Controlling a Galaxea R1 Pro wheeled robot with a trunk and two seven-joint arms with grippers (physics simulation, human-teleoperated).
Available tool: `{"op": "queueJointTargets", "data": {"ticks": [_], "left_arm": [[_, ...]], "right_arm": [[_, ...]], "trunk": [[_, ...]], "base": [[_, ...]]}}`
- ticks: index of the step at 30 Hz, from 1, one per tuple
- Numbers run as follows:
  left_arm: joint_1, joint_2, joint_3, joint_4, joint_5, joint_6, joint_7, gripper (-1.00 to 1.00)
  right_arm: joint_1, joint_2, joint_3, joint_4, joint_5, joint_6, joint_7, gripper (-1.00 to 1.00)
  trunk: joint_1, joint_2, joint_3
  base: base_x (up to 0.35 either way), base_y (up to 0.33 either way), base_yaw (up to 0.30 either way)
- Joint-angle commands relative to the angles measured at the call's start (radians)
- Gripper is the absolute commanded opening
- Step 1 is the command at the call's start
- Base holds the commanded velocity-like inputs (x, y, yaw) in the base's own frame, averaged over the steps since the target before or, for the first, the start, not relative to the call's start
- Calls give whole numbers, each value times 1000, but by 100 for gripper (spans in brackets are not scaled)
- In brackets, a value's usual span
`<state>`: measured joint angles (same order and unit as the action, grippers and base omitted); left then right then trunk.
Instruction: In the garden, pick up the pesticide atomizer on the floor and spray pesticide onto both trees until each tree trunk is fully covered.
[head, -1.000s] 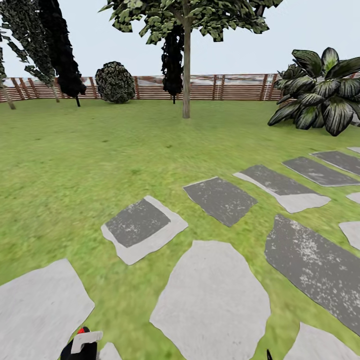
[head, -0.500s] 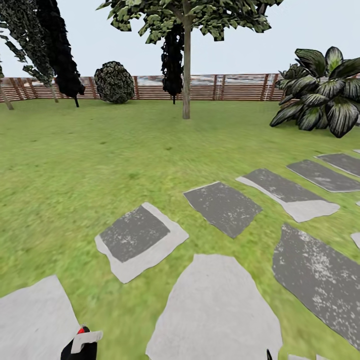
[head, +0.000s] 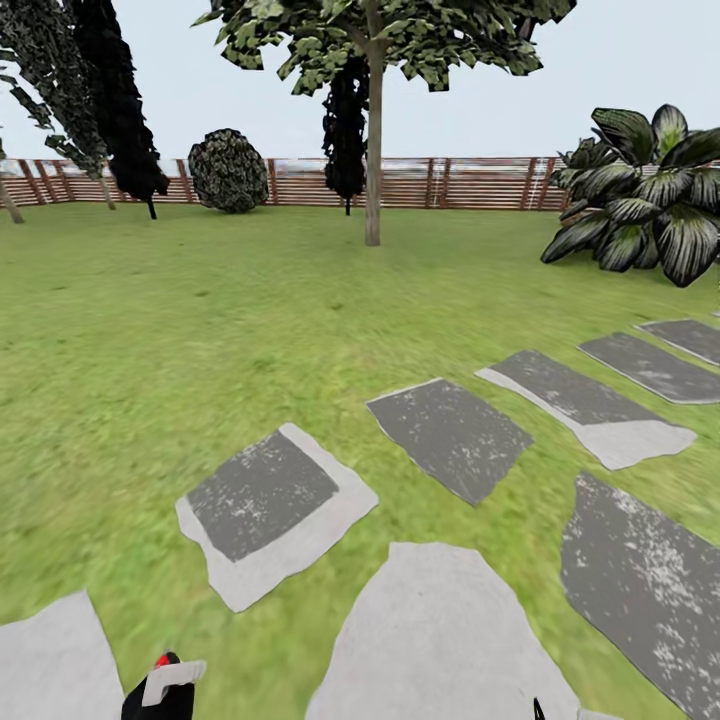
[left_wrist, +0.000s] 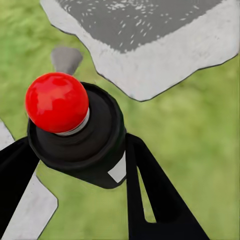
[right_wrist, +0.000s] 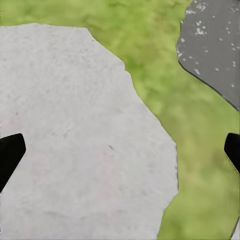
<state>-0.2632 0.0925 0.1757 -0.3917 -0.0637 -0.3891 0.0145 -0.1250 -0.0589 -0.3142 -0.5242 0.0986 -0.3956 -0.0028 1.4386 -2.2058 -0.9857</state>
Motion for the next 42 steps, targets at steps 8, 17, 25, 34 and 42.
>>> {"op": "queueJointTargets", "data": {"ticks": [8, 17, 25, 34, 42], "left_arm": [[-1, 0, 4, 0, -7, -4, 1, -100], [-1, 0, 4, -2, -7, -4, 1, -100], [-1, 0, 4, -3, -7, -4, 1, -100], [-1, 0, 4, 0, -7, -4, 1, -100], [-1, 0, 4, 1, -7, -4, 1, -100]], "right_arm": [[-1, 1, -6, -2, 10, -3, 0, 100], [-1, -1, -7, -1, 10, -3, 0, 100], [-1, -1, -5, 0, 10, -3, 1, 100], [-1, -1, -6, 1, 10, -3, 0, 100], [-1, -1, -5, 1, 10, -3, 0, 100]], "trunk": [[0, 0, -1], [0, 0, -1], [0, 0, -1], [0, 0, -1], [0, 0, -1]], "base": [[337, 0, 0], [337, 0, 0], [337, 0, 0], [337, 0, 0], [337, 0, 0]]}}
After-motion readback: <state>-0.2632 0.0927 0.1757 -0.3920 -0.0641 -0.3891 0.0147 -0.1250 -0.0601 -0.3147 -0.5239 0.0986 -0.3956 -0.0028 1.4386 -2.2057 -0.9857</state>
